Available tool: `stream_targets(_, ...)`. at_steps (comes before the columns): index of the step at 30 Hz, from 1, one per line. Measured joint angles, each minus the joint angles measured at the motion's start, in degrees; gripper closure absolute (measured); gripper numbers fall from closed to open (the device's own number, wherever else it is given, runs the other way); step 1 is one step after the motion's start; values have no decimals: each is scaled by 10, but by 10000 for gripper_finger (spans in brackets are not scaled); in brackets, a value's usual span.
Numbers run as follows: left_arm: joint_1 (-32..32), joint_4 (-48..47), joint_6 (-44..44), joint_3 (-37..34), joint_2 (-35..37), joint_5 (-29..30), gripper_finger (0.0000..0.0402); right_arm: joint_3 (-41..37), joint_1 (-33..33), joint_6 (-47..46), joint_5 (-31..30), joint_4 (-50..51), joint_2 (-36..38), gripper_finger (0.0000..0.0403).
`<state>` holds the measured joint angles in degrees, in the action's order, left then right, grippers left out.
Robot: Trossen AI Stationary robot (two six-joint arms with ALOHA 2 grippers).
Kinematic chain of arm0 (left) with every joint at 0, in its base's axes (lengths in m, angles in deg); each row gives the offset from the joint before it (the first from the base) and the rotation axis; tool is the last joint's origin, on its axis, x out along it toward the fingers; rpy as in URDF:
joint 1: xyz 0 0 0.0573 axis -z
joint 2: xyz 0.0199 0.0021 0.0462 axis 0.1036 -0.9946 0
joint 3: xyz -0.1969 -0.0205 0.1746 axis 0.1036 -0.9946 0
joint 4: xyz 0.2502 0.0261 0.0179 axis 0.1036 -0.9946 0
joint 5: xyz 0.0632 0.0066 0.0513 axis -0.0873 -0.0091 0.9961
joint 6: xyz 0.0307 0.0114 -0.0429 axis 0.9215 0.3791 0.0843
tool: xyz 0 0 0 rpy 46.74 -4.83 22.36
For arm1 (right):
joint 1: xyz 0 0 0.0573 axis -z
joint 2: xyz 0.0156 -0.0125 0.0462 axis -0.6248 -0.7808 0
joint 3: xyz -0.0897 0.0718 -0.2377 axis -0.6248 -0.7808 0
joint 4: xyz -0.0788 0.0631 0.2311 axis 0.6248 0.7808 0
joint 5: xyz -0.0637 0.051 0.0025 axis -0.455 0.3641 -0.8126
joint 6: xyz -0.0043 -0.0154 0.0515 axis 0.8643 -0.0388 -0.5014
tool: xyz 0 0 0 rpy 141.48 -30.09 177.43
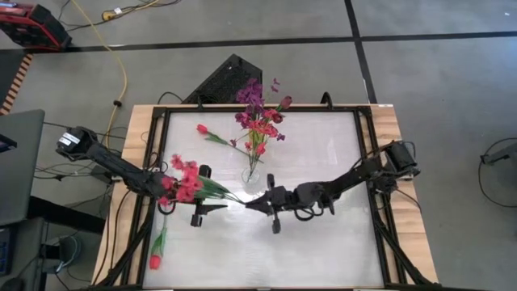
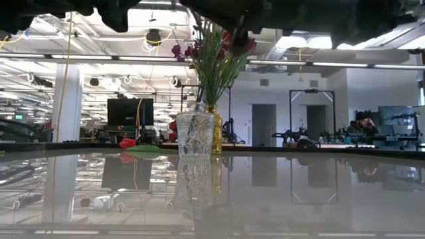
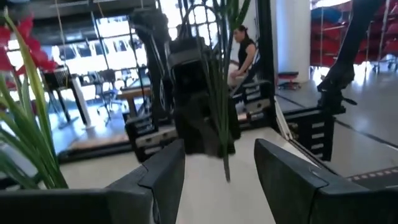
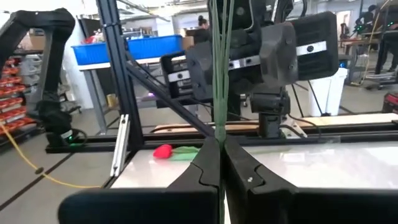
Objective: Sort flowers into vase by color
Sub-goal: Put the red flowers into the transparent vase
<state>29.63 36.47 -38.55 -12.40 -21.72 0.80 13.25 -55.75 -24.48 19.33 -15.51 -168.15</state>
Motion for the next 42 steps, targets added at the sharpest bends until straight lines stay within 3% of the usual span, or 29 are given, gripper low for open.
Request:
stream_targets(5,0,28,9,0,0,-9,219,15,16,0,1,20,-4,376)
stream_targets(12,-1,61,8,0,0,37,219,15,22,0,-3,30,-4,375)
stream_targets(30,-59,105,-80,0,0,31,224,15,37,0,-15,56,-4,374)
stream_targets(36,-69,104,-94,0,0,30,298,15,38,14,-12,61,-4,350)
stream_targets(40,-69,103,-95,0,0,31,380,15,37,50,-9,72,1,316)
stream_targets(42,-69,103,-95,0,1,31,392,15,34,75,-8,94,14,293)
